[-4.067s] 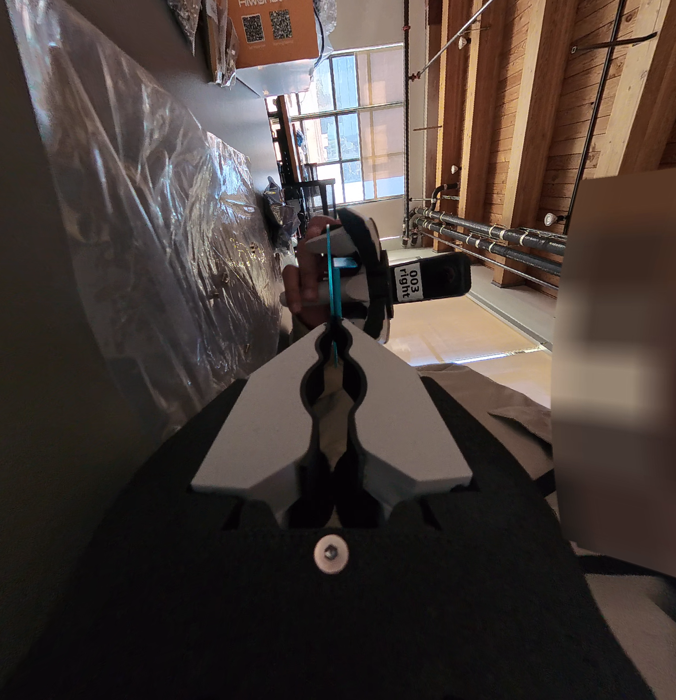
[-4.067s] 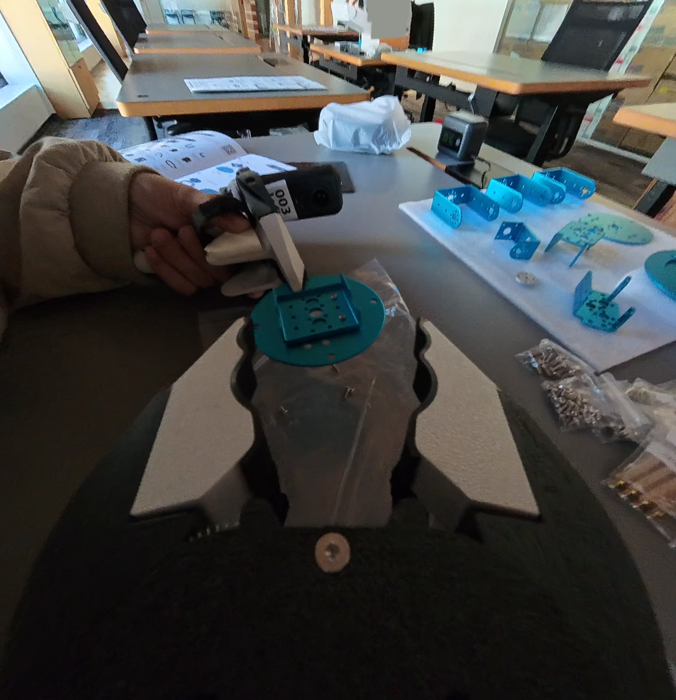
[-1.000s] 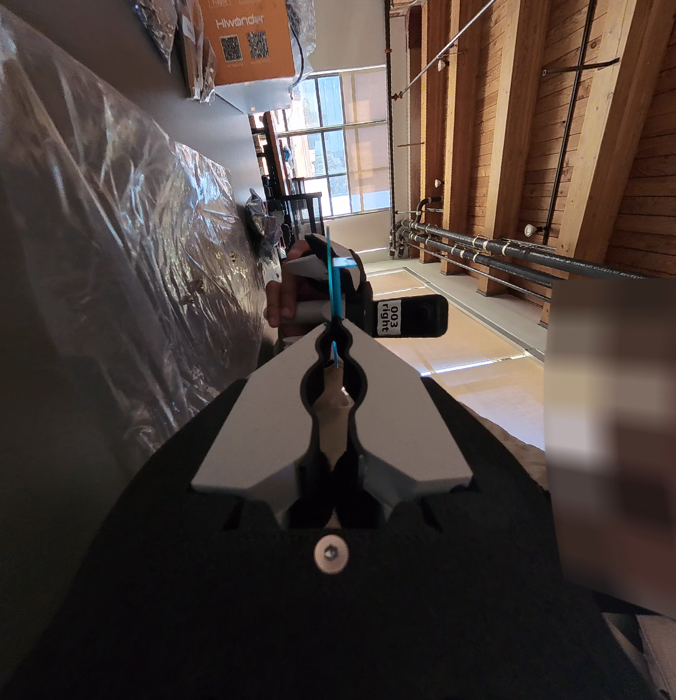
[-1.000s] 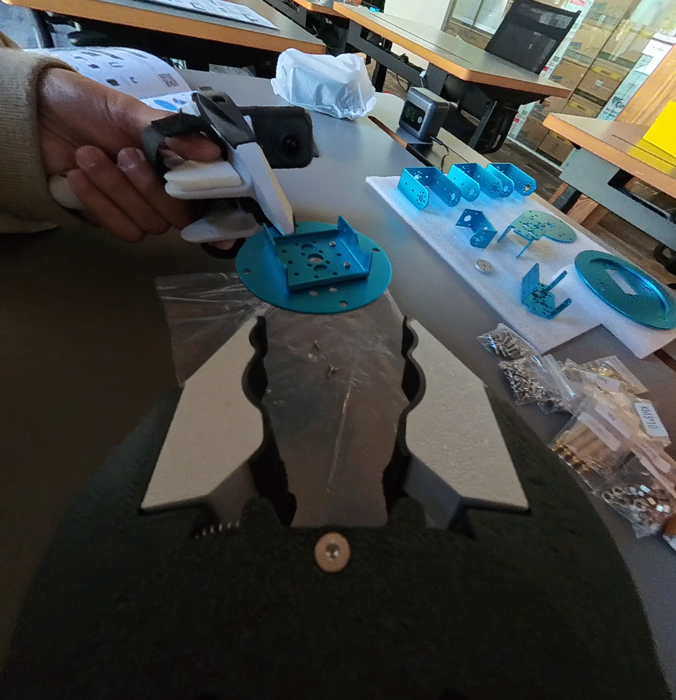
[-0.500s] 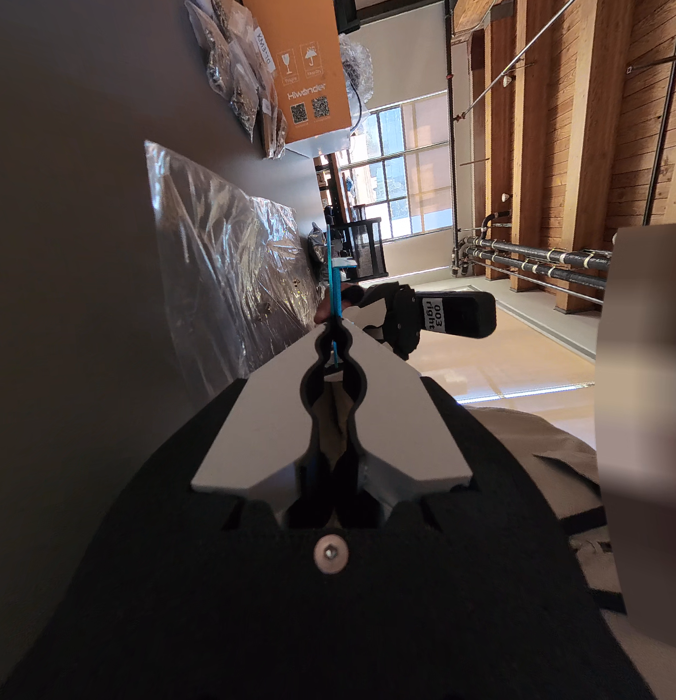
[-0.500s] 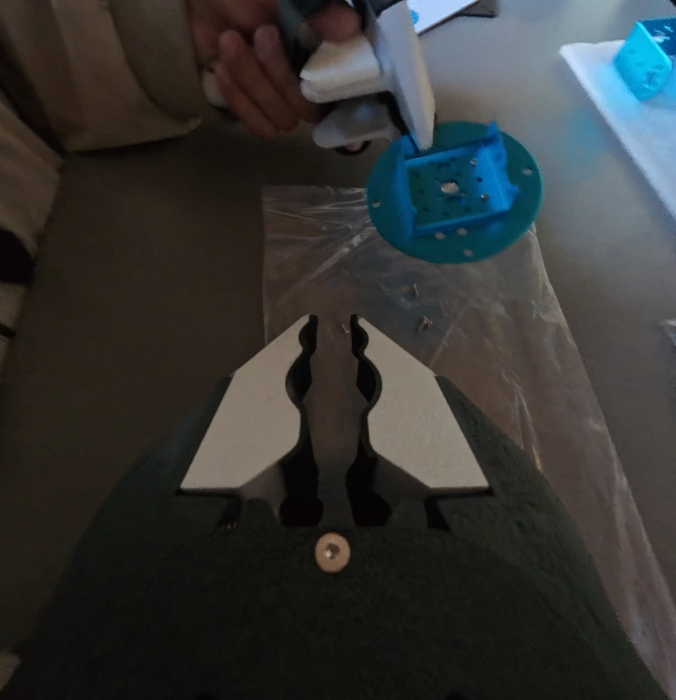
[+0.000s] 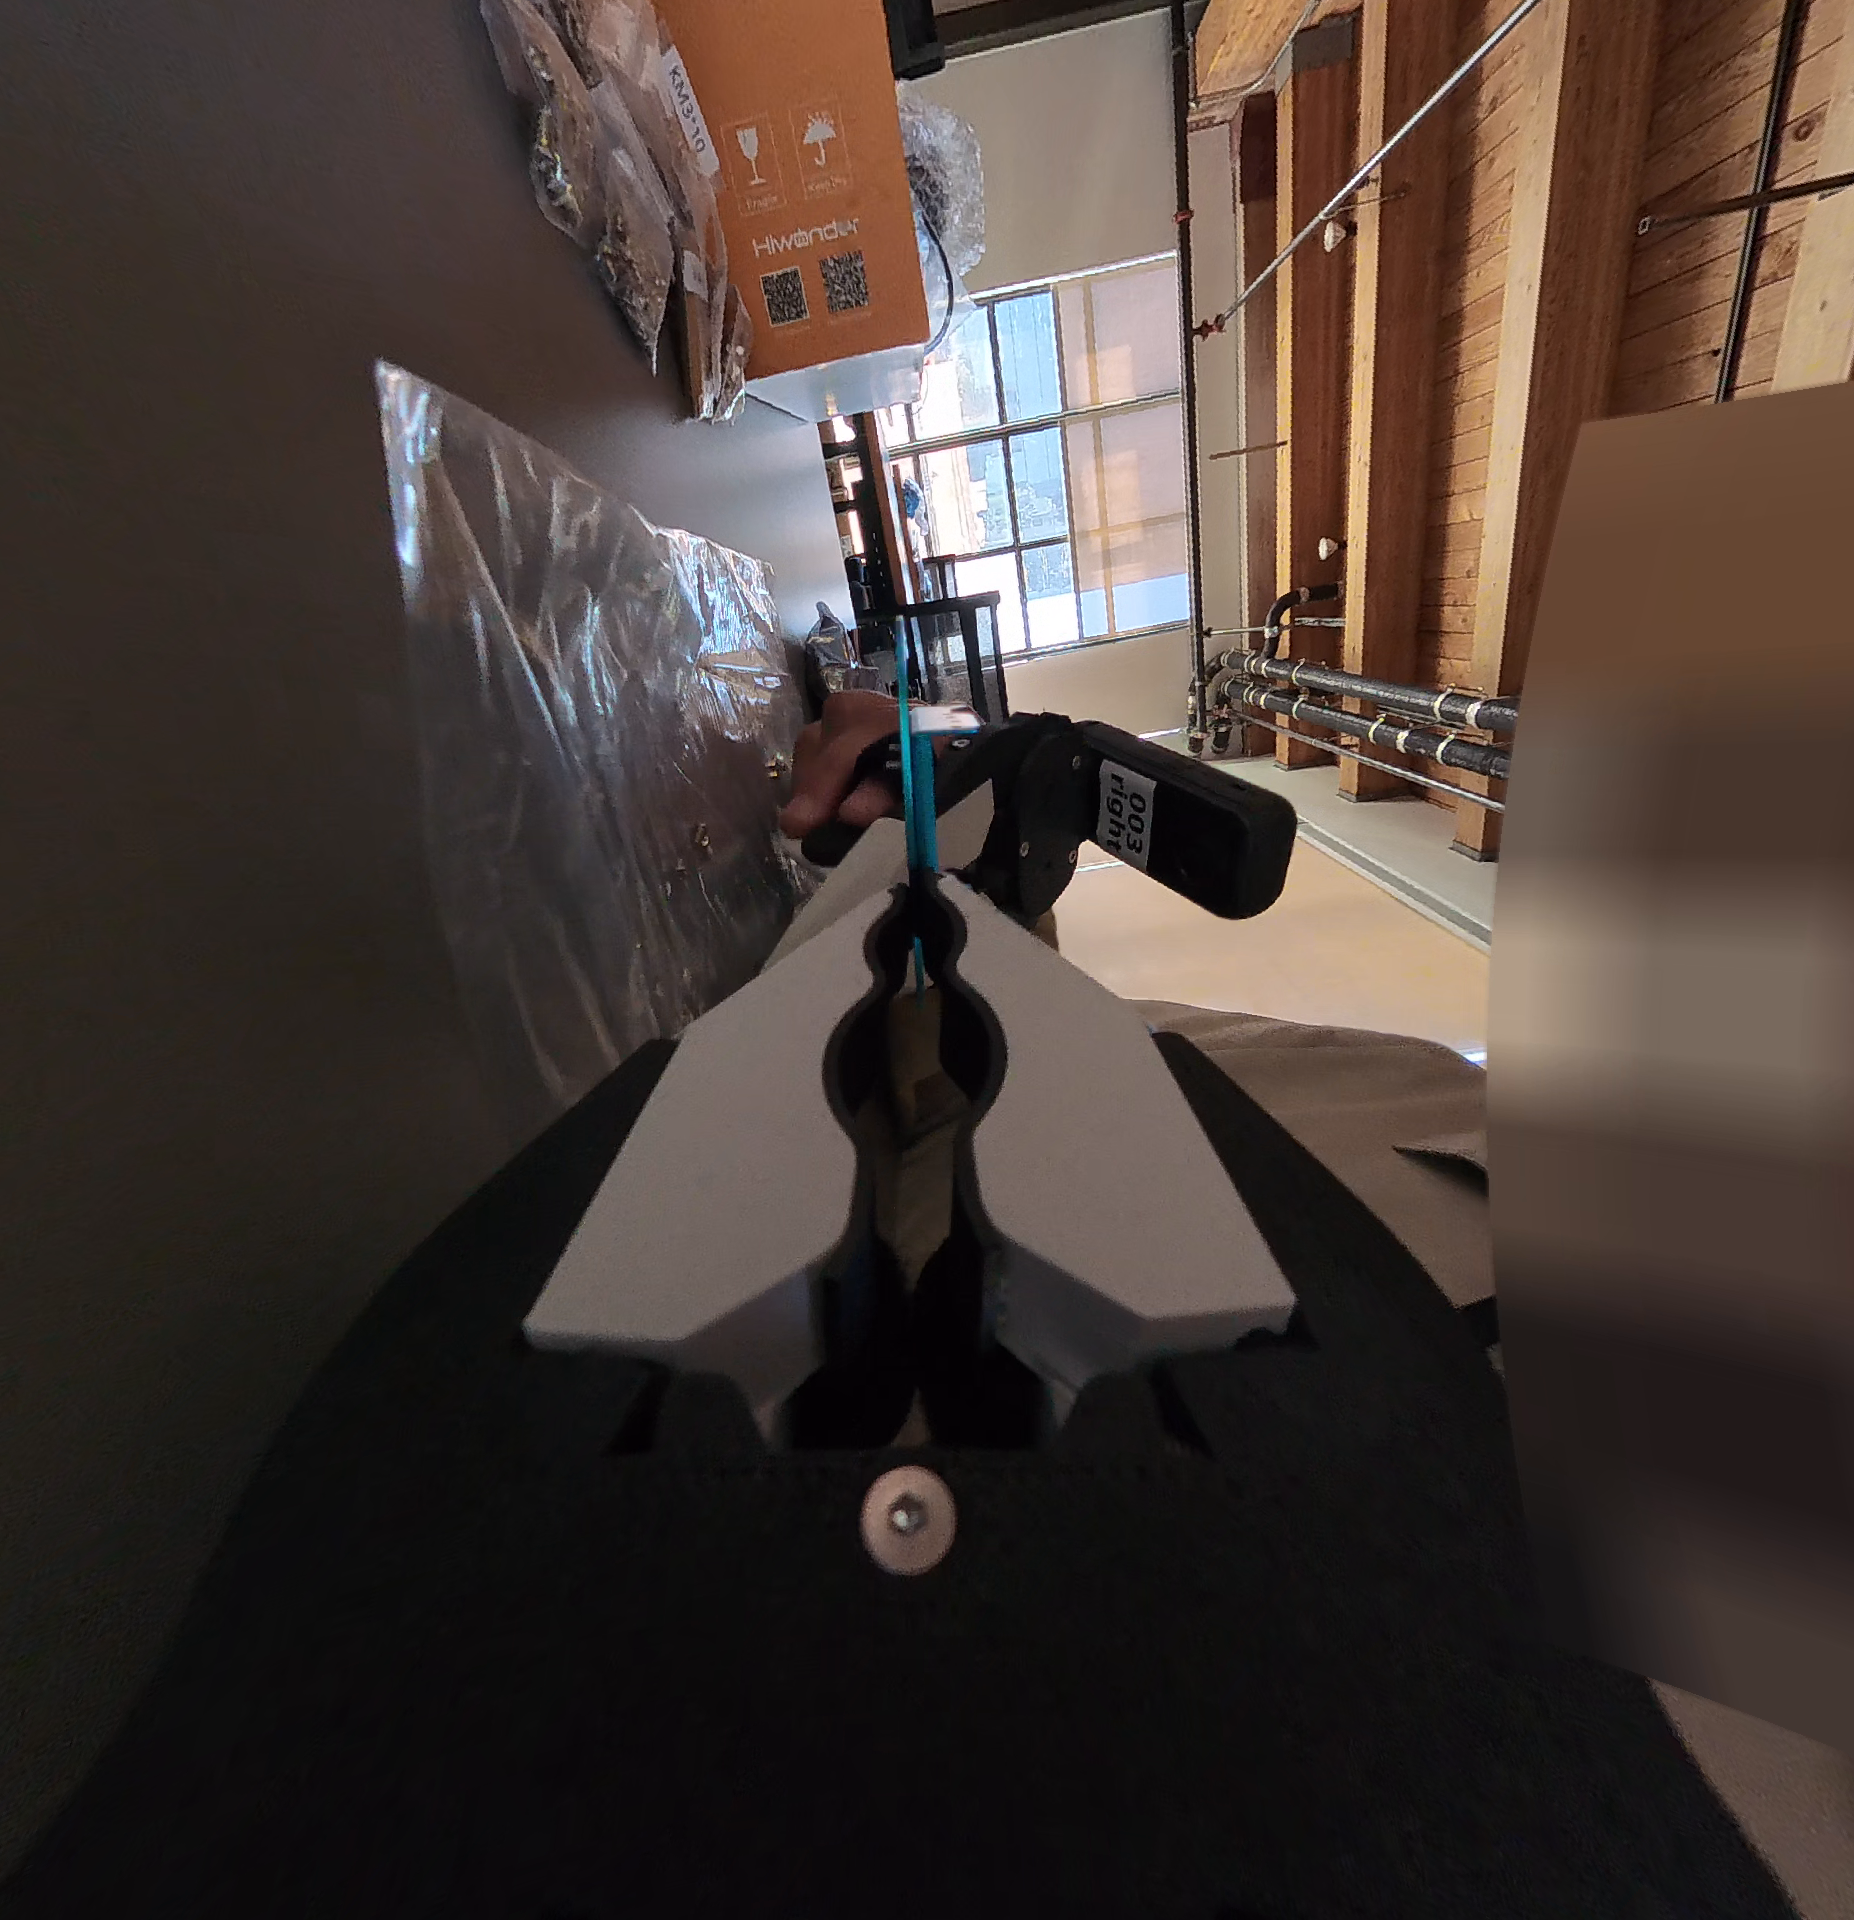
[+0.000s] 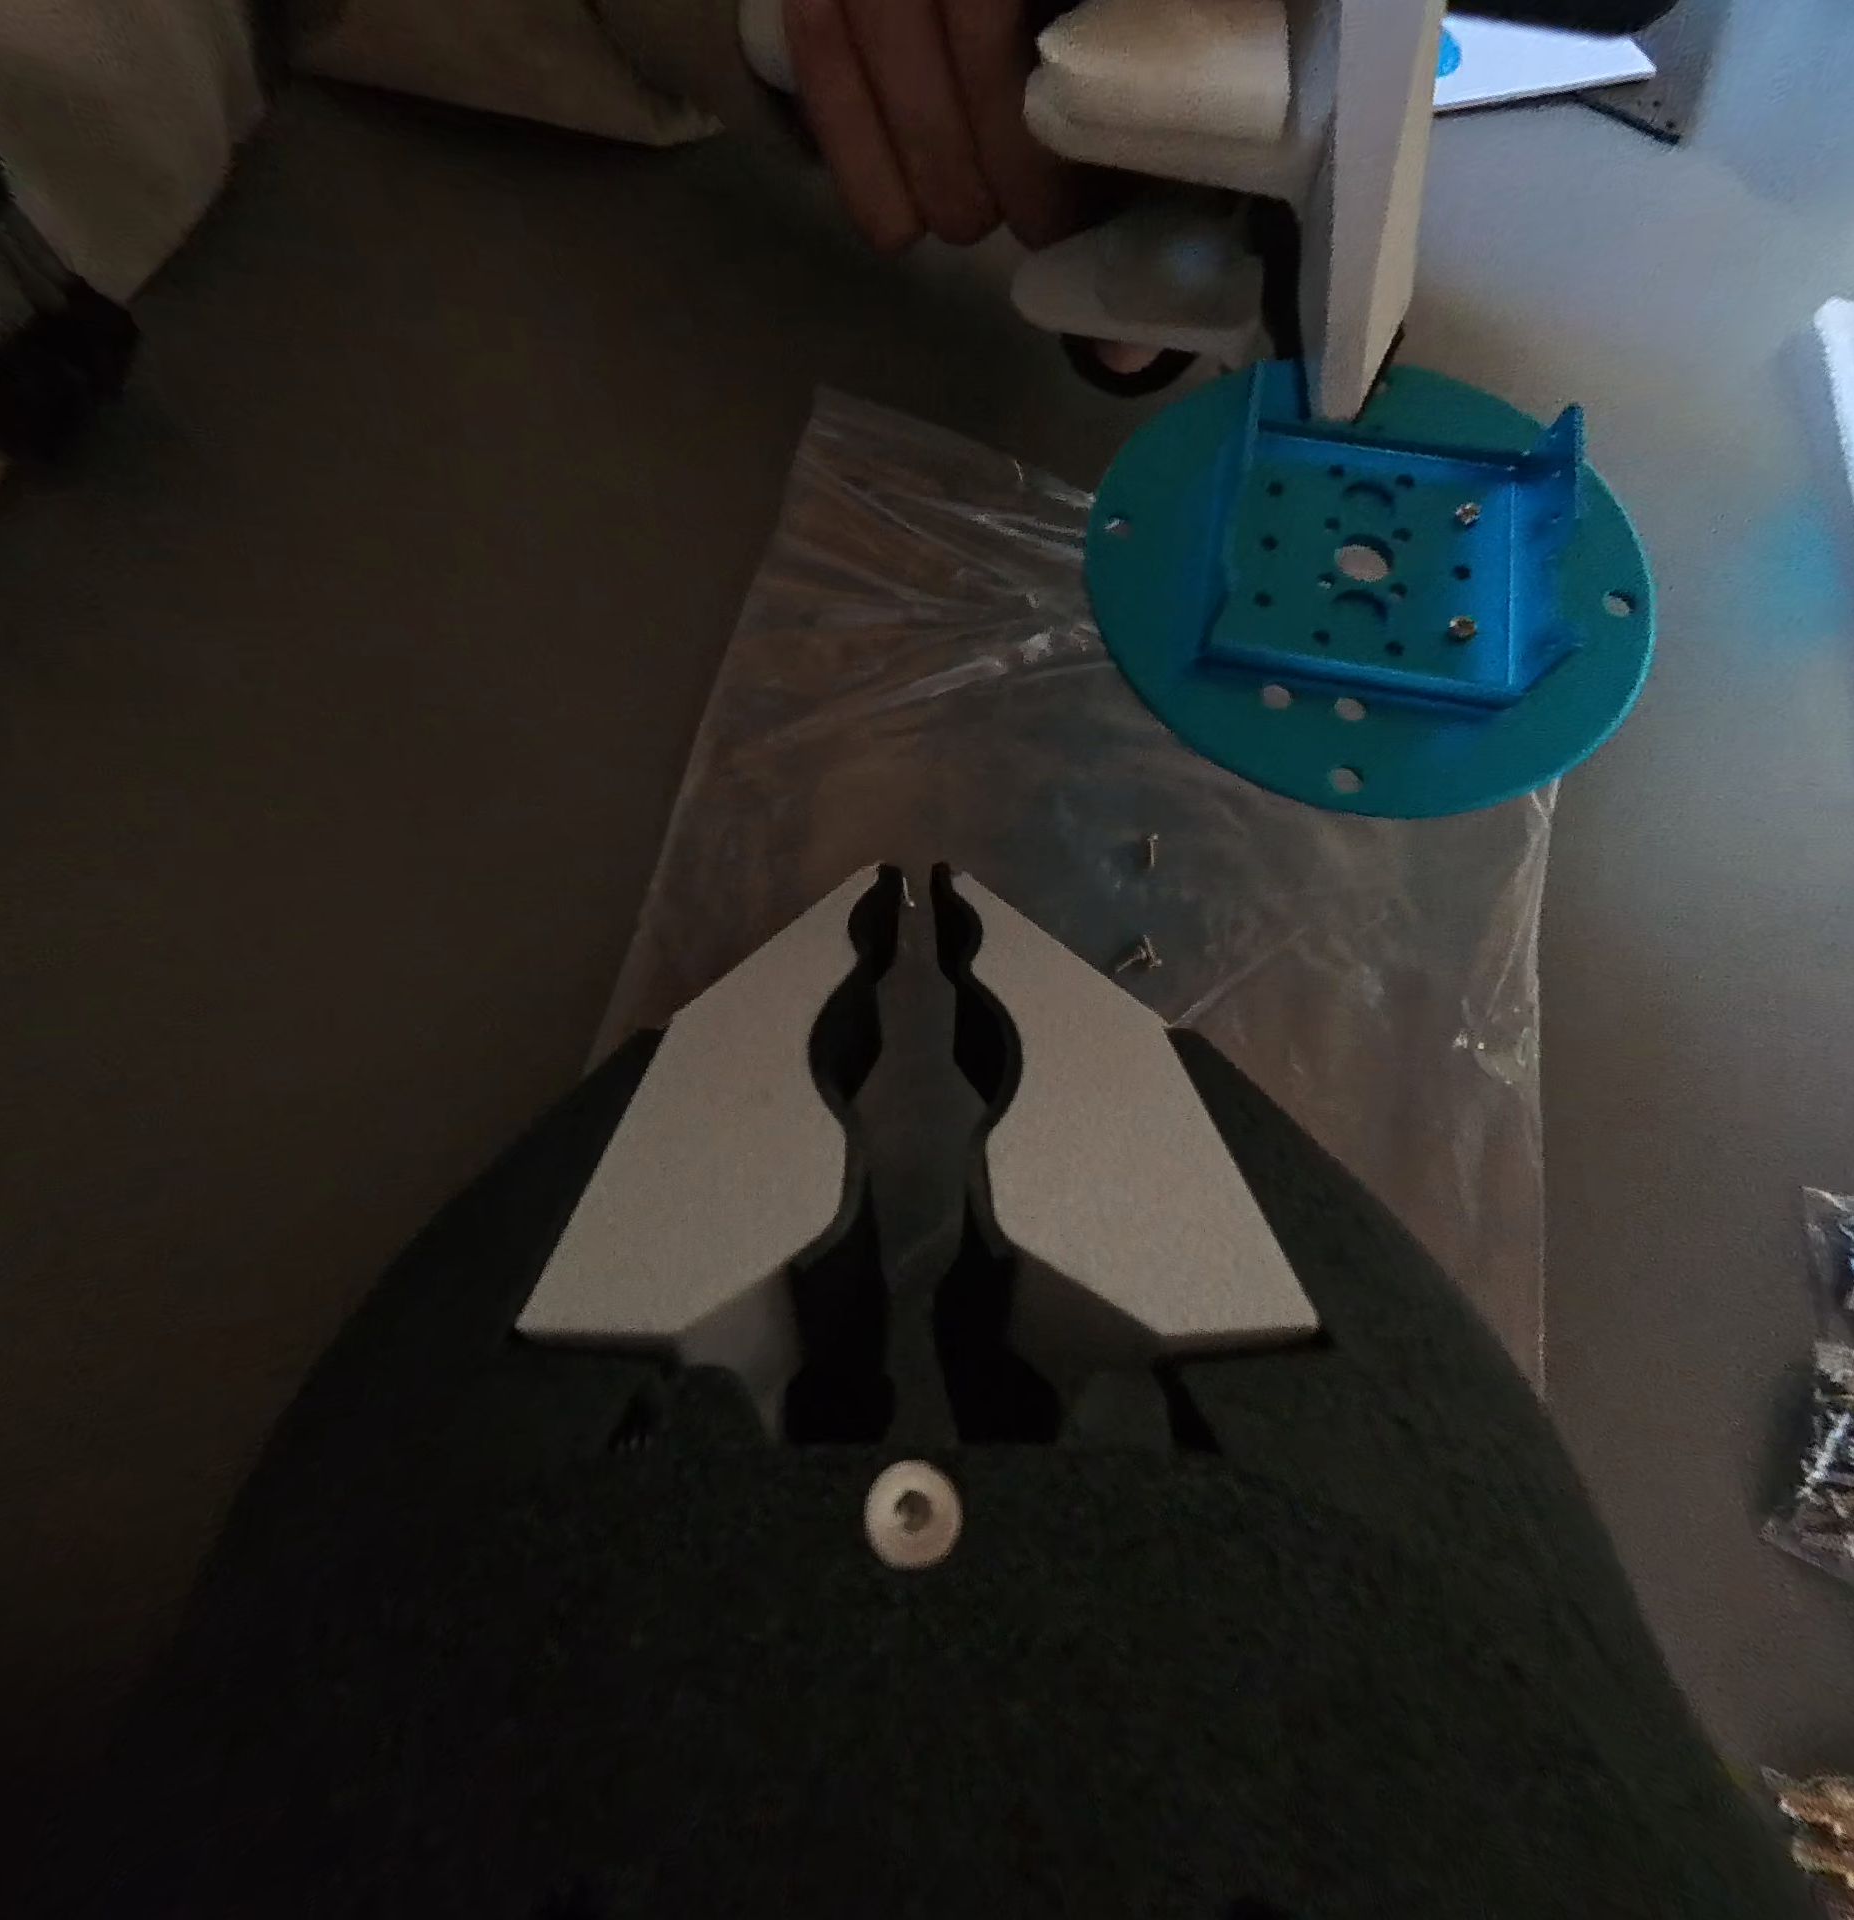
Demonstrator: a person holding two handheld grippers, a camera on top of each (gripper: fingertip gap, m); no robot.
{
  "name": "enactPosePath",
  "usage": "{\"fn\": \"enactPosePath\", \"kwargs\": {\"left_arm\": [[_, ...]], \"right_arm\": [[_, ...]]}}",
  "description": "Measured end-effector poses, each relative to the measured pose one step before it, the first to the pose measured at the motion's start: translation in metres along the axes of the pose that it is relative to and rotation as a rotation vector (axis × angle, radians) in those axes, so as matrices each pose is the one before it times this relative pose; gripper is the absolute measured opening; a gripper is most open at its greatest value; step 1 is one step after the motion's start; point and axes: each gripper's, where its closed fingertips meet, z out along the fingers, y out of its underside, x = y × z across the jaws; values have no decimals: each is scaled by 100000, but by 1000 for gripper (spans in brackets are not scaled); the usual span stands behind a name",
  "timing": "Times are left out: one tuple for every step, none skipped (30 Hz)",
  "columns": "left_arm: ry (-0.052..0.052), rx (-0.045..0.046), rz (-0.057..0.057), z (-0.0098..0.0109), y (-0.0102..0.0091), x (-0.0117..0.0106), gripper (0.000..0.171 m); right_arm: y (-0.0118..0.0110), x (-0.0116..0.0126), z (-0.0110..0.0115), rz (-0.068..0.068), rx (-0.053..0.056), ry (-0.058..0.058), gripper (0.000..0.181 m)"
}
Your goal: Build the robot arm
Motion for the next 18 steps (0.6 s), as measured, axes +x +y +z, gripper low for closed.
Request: {"fn": "enactPosePath", "kwargs": {"left_arm": [[376,279,-369,-56,-73,23,0],[209,143,-135,-34,-52,14,0],[15,37,-3,-31,-40,-13,0],[-10,97,-119,-26,-26,-25,0],[180,105,-273,-16,-23,-17,0],[364,-80,-269,-8,8,29,0],[419,-160,-209,17,15,41,0],[439,-101,-125,12,14,59,0],[478,-184,-34,18,31,79,0],[514,-221,-72,25,37,76,0],[615,-135,-264,9,20,83,0],[621,35,-430,-1,2,68,0],[402,96,-388,-7,-15,33,0],[113,64,-257,-20,-10,-15,0],[-11,109,-213,-16,-18,-26,0],[-57,135,-156,-4,-22,-37,0],[-143,44,-10,-8,-4,-28,0],[-62,-93,77,5,21,-4,0]], "right_arm": [[-146,-61,-69,257,1103,-648,5],[-20,91,-94,680,429,40,6],[43,111,-86,613,194,170,6],[-25,24,-80,499,406,-167,7],[-162,25,-134,655,941,188,8],[-272,169,-205,672,1078,1147,8],[-292,116,-221,709,844,833,8],[-306,98,-226,672,863,818,8],[-245,316,-212,772,507,2172,8],[-272,166,-200,527,924,1280,8],[-294,9,-125,214,1568,379,8],[-100,-7,-28,265,721,270,9],[182,17,58,201,-827,303,10],[236,100,98,321,-1014,668,11],[90,300,70,368,-106,1854,12],[-132,295,8,776,1260,1629,14],[-370,313,-104,1184,2316,1573,15],[-533,450,-209,1686,2957,2355,15]]}}
